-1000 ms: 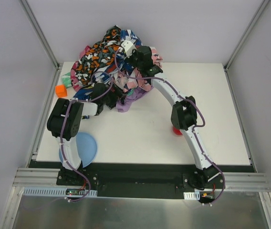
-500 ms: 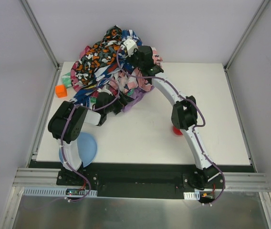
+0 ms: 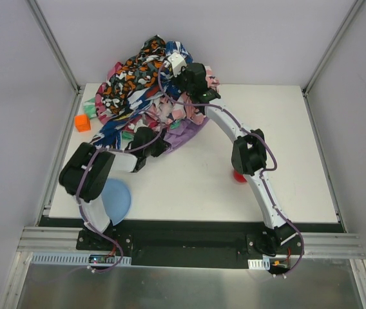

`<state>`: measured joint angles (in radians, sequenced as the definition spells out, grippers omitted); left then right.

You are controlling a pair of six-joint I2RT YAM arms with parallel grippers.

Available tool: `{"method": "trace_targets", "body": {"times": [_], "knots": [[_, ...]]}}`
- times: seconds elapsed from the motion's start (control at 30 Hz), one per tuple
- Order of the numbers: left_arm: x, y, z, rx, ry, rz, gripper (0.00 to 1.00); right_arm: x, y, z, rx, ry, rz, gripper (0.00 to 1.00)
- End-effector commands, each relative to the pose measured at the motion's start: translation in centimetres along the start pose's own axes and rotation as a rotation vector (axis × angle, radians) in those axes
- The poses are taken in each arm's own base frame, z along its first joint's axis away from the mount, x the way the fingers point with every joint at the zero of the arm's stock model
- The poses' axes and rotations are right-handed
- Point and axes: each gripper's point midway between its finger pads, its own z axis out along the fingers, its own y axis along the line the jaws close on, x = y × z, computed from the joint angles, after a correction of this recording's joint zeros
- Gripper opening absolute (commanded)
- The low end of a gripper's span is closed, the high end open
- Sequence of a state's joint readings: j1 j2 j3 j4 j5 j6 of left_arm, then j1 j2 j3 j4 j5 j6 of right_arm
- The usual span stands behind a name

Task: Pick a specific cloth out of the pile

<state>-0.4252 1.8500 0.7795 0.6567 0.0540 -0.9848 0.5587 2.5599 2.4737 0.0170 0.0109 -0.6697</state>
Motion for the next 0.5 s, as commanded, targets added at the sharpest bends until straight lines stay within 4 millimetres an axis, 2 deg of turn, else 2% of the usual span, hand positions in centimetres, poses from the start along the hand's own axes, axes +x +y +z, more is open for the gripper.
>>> {"method": "trace_targets", "body": {"times": [0.0,0.17,0.3,0.37,0.47], "knots": [[-2.7,-5.0,-7.0,0.121,-0.087,0.140,0.00,0.7,-4.4,-0.6,0.139,0.033,-0.021,0.01],[-8.9,-14.3,-18.2,0.307,-0.310,0.398,0.00,3.3,-4.9,0.0,0.149,0.085,-0.049,0.01],[-13.7,-21.9,-28.1,0.460,-0.527,0.522,0.00,5.1,-5.2,0.0,0.150,0.129,-0.027,0.01],[-15.5,-25.0,-31.8,0.501,-0.586,0.574,0.00,5.4,-5.2,-0.1,0.148,0.142,-0.029,0.01],[-17.3,-29.3,-36.0,0.553,-0.625,0.656,0.00,5.6,-5.1,-0.3,0.144,0.158,-0.032,0.01]]}}
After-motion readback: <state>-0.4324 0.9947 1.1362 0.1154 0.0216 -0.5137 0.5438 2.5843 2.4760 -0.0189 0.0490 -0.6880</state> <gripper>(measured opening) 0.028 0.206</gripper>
